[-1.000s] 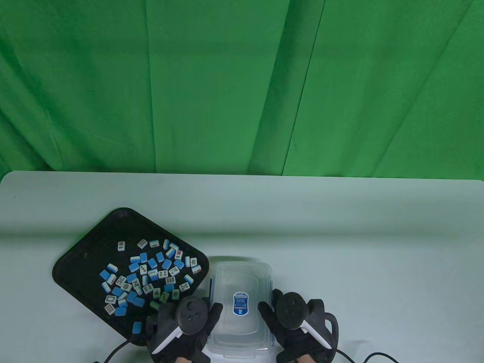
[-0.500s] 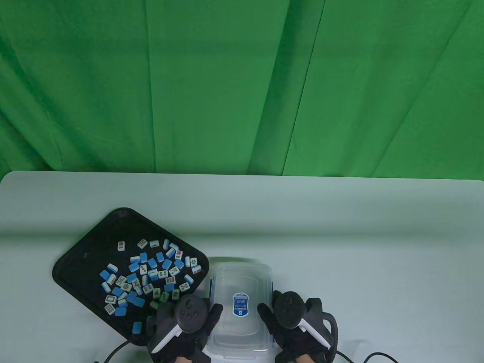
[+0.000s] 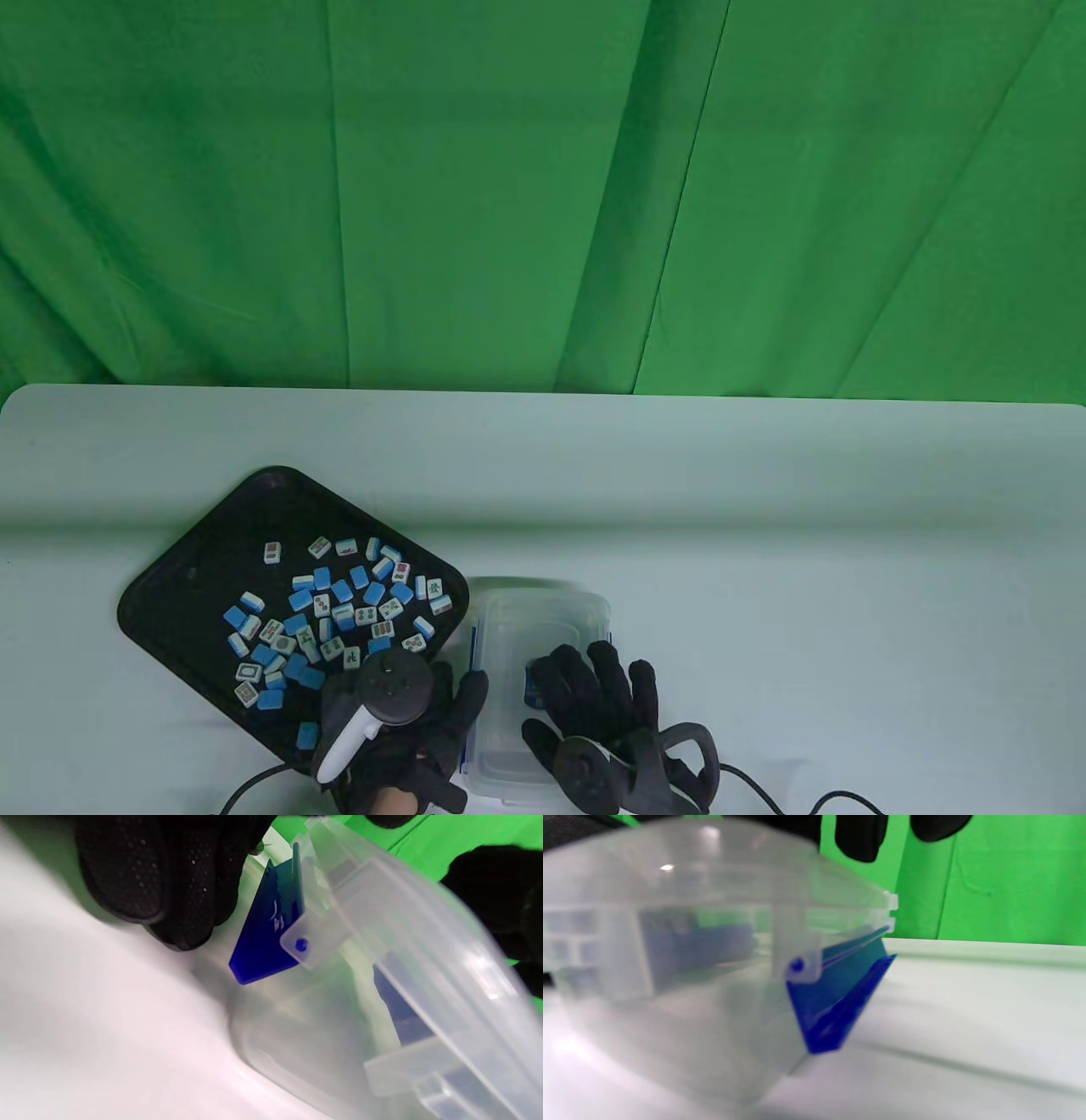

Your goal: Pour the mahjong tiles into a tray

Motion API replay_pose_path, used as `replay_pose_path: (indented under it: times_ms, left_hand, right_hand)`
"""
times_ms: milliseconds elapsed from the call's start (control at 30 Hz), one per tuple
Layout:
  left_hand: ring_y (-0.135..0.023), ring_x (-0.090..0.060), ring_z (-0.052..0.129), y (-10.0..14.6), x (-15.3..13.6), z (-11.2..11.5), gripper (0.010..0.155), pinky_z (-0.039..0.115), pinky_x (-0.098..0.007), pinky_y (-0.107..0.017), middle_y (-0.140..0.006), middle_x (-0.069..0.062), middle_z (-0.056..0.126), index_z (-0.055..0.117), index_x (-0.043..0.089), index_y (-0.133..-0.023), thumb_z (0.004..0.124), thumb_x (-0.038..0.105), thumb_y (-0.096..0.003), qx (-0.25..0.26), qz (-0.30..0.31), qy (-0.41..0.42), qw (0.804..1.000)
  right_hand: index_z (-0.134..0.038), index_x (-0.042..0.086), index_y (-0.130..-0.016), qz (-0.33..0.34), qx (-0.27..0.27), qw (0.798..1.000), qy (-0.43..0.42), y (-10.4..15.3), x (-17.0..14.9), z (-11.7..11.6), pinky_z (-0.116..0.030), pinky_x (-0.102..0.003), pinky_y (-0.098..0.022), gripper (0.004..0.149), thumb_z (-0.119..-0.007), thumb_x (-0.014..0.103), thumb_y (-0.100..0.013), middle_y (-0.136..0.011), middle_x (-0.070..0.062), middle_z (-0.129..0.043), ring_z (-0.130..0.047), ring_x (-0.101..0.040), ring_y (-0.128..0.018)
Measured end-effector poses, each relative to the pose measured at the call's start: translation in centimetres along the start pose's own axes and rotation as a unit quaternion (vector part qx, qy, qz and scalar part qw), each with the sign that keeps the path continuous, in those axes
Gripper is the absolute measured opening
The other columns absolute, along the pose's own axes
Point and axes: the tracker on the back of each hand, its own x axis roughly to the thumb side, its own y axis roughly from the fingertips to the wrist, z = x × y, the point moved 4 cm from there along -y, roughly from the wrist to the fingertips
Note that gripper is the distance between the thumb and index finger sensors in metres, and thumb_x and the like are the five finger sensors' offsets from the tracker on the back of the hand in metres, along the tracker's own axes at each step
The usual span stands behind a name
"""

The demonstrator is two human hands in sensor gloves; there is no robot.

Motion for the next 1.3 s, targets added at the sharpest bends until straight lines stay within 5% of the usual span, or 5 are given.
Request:
replay_pose_path:
  times_ms: [633, 1300]
  left_hand:
    - [-0.068, -0.042, 0.096, -1.0, -1.3, 1.1, 0.089, 0.082, -0.052, -0.047, -0.097, -0.034, 0.079, 0.033, -0.017, -0.113, 0.042, 0.058, -0.0655, -0.043, 0.017, 0.136, 0.990]
    - [-0.063, -0.038, 0.098, -1.2, -1.7, 1.1, 0.088, 0.082, -0.050, -0.044, -0.091, -0.028, 0.084, 0.034, -0.017, -0.113, 0.041, 0.058, -0.0660, -0.035, 0.004, 0.142, 0.989]
  right_hand:
    - [-0.051, 0.026, -0.118, -0.008, 0.014, 1.000, 0.019, -0.4, 0.2, -0.6, -0.046, -0.071, -0.078, 0.062, -0.052, 0.059, -0.065, -0.125, -0.004, -0.052, -0.048, -0.042, -0.115]
    - [-0.052, 0.026, -0.116, -0.016, 0.009, 1.000, 0.025, -0.4, 0.0, -0.6, -0.049, -0.071, -0.077, 0.061, -0.053, 0.059, -0.066, -0.124, -0.004, -0.052, -0.049, -0.043, -0.114]
